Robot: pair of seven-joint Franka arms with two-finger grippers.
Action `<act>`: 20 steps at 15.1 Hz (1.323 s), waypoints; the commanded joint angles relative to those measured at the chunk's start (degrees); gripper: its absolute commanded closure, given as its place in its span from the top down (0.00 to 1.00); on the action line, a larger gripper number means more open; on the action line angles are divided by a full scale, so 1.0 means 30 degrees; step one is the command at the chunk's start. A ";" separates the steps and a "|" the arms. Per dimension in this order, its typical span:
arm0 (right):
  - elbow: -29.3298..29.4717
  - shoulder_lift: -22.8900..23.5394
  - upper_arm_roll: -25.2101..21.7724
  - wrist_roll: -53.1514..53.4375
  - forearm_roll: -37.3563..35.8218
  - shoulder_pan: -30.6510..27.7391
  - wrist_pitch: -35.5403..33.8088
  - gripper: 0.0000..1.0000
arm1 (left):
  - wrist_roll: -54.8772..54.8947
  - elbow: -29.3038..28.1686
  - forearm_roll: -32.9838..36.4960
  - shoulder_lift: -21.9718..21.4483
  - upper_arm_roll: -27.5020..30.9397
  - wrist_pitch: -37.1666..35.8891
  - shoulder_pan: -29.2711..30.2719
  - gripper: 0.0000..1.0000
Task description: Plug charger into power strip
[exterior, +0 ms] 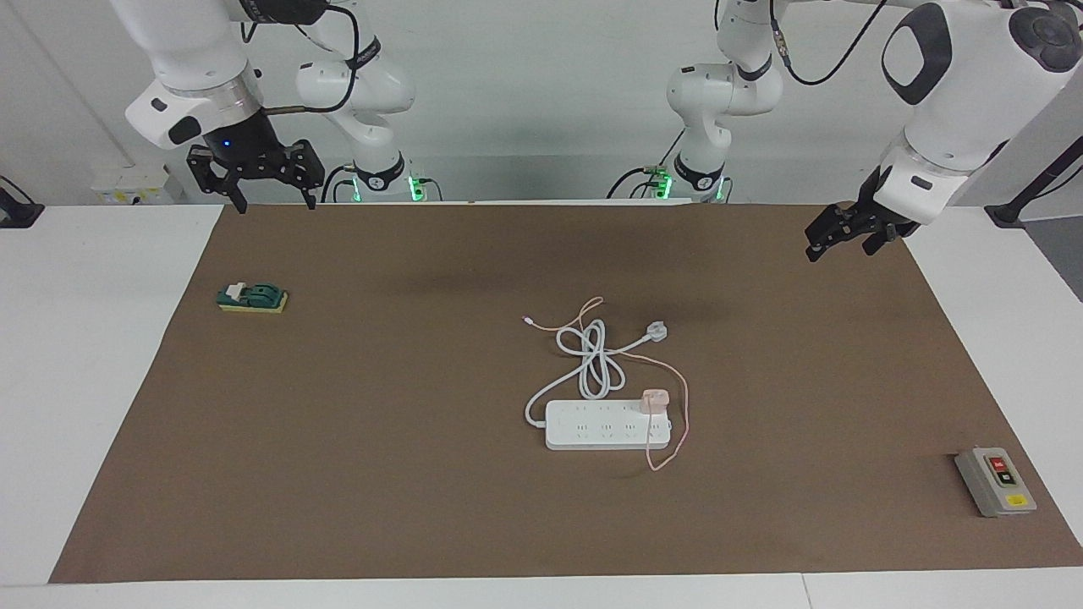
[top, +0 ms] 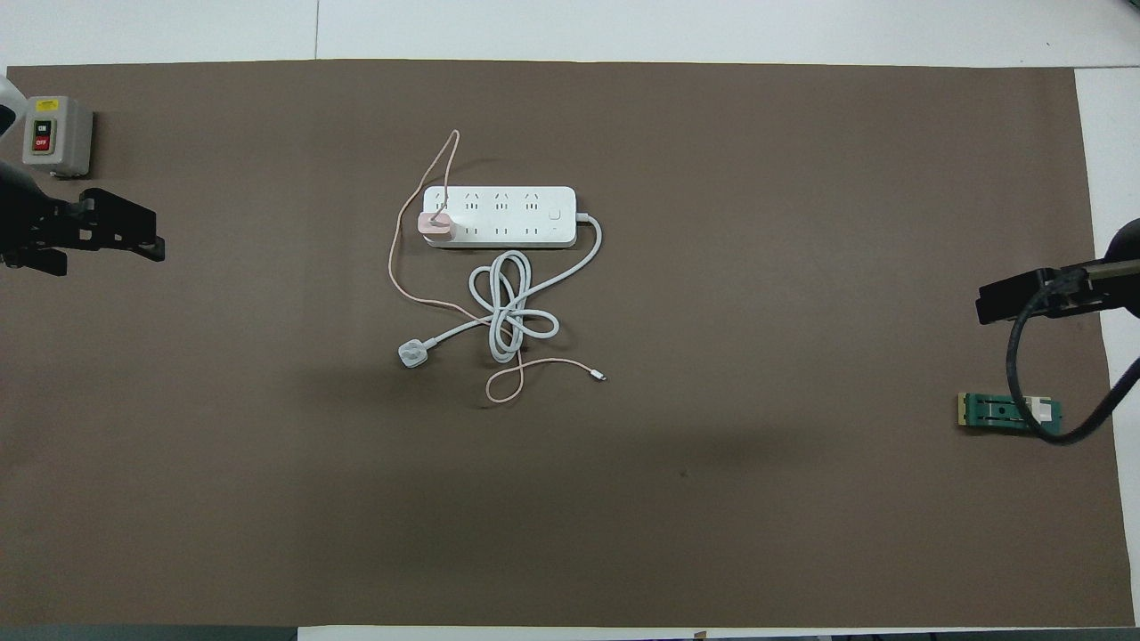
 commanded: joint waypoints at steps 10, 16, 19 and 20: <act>-0.0132 -0.0241 0.0099 0.0206 0.0295 -0.0129 -0.0237 1.00 | 0.0503 -0.3263 0.0191 -0.2362 -0.0561 0.2116 0.0693 1.00; -0.0161 -0.0241 0.0099 0.0265 0.0295 -0.0129 -0.0208 1.00 | 0.0415 -0.3293 0.0191 -0.2362 -0.0561 0.2058 0.0781 1.00; -0.0161 -0.0241 0.0099 0.0265 0.0295 -0.0100 -0.0208 1.00 | 0.0473 -0.3352 0.0220 -0.2421 -0.0561 0.2087 0.1103 1.00; -0.0161 -0.0241 0.0099 0.0265 0.0295 -0.0100 -0.0208 1.00 | 0.0473 -0.3264 0.0249 -0.2421 -0.0590 0.1914 0.1132 1.00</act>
